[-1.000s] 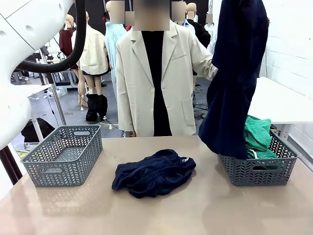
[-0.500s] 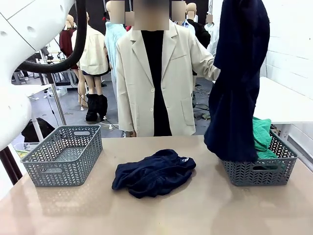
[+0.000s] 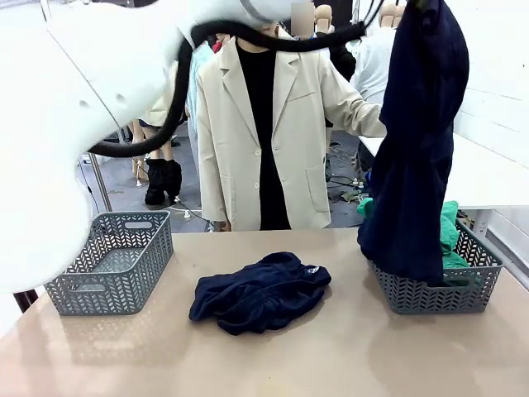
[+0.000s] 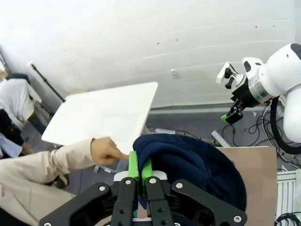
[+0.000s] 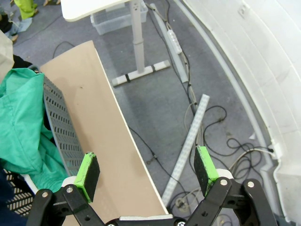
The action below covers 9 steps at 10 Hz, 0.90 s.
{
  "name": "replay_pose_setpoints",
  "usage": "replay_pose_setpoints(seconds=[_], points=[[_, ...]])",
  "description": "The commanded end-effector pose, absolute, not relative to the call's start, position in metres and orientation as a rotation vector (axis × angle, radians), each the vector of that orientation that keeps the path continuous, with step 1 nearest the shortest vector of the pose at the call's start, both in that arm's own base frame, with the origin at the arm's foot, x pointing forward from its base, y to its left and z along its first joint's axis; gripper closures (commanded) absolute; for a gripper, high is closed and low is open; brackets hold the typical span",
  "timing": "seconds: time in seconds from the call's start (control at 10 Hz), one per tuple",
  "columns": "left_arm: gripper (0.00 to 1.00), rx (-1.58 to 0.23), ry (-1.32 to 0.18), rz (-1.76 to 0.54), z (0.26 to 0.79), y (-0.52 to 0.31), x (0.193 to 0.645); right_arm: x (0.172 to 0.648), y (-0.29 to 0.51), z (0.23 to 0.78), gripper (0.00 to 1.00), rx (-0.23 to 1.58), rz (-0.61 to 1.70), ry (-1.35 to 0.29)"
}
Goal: Sort the tops and bottoms.
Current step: Sort the clothes according to human instructions.
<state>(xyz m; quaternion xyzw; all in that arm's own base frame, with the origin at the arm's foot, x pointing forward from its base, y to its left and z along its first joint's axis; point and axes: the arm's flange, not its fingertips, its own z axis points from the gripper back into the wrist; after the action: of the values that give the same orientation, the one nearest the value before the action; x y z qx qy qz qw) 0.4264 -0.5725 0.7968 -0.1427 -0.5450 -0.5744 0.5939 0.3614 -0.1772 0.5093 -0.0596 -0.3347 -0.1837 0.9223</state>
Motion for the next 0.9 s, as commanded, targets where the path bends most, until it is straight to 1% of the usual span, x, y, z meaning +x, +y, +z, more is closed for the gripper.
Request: replay_pose_setpoints(seconds=[0.0, 0.1, 0.3, 0.4, 0.5, 0.7, 0.8], points=[[1.0, -0.452, -1.288, -1.361, 0.878, -0.692, 0.532, 0.362, -0.176, 0.507, 0.0, -0.114, -0.391, -0.686], [1.0, -0.454, -1.254, -1.376, 0.857, -0.72, 0.561, 0.362, -0.176, 0.507, 0.0, -0.114, -0.391, -0.686], [1.0, -0.569, -1.135, -1.351, 0.799, -0.76, 0.605, 0.362, -0.176, 0.507, 0.0, -0.114, -0.391, -0.686], [1.0, -0.63, -1.045, -1.361, 0.759, -0.786, 0.612, 0.362, -0.176, 0.507, 0.0, -0.114, -0.391, -0.686], [1.0, -0.656, -0.988, -1.351, 0.713, -0.806, 0.615, 0.362, -0.176, 0.507, 0.0, -0.114, -0.391, -0.686], [1.0, -0.643, -0.859, -1.335, 0.645, -0.821, 0.617, 0.362, -0.176, 0.507, 0.0, -0.114, -0.391, -0.686], [1.0, -0.628, -0.805, -1.306, 0.621, -0.823, 0.616, 0.362, -0.176, 0.507, 0.0, -0.114, -0.391, -0.686]])
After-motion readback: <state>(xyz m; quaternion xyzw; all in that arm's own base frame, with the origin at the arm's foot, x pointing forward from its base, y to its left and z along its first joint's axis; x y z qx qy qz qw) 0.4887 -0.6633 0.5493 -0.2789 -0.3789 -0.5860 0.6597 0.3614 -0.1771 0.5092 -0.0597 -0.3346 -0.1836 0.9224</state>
